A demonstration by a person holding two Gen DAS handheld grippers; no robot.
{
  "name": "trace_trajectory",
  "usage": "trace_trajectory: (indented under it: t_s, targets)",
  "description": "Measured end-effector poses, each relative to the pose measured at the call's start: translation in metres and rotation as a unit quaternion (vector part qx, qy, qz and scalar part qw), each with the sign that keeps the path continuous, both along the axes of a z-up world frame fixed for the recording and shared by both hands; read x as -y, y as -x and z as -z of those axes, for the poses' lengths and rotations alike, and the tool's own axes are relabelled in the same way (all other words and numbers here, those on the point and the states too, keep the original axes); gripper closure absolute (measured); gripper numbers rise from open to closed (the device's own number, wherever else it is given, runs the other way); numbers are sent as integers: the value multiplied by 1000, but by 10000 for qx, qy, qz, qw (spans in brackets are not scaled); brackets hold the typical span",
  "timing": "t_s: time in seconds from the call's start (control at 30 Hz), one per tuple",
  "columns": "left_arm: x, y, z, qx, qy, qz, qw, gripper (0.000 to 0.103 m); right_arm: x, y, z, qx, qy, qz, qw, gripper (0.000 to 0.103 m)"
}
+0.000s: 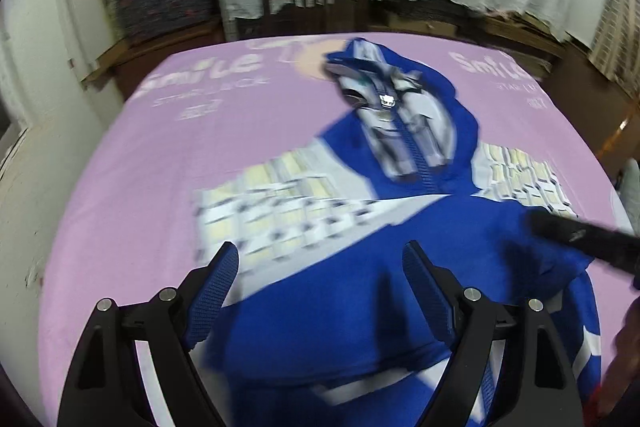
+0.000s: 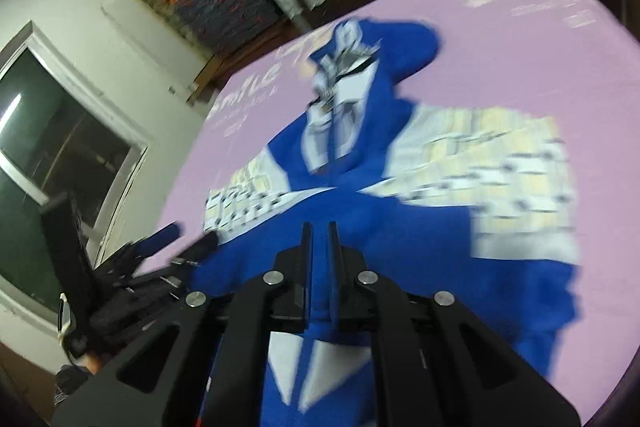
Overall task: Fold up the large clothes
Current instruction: 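Grasp the blue hood with the right gripper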
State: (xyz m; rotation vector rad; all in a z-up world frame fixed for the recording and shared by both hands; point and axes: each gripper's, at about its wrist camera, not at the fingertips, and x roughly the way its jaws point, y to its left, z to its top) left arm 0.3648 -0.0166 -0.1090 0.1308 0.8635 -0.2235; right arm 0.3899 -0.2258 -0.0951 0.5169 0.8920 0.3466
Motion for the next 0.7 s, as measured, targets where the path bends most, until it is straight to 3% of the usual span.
trace_trajectory:
  t_s: [0.1, 0.17, 0.2, 0.33, 0.47, 0.6, 0.7]
  targets:
    - [7, -13, 23, -246, -131, -55, 9996, 18, -8, -12, 19, -235, -92, -109, 9996, 96]
    - [-3, -21, 37, -432, 30, -64, 9990, 16, 1, -16, 32, -407, -172, -29, 9990, 100]
    - [-9, -24, 39, -480, 208, -35, 9986, 12, 9, -16, 42, -492, -286, 9, 9984, 103]
    - [-18, -30, 44, -534, 317, -20, 9981, 3, 39, -13, 58, -592, -1120, -57, 9919, 103]
    - [-20, -30, 44, -527, 362, -28, 9979, 3, 65, -3, 62, -652, -1417, 115, 9877, 103]
    - [-28, -27, 41, -542, 524, -142, 9971, 4, 91, 10, 66, -772, -1341, 505, 9867, 103]
    - [-39, -19, 32, -458, 464, -428, 9970, 14, 94, 15, 59, -848, -1086, 629, 9885, 103]
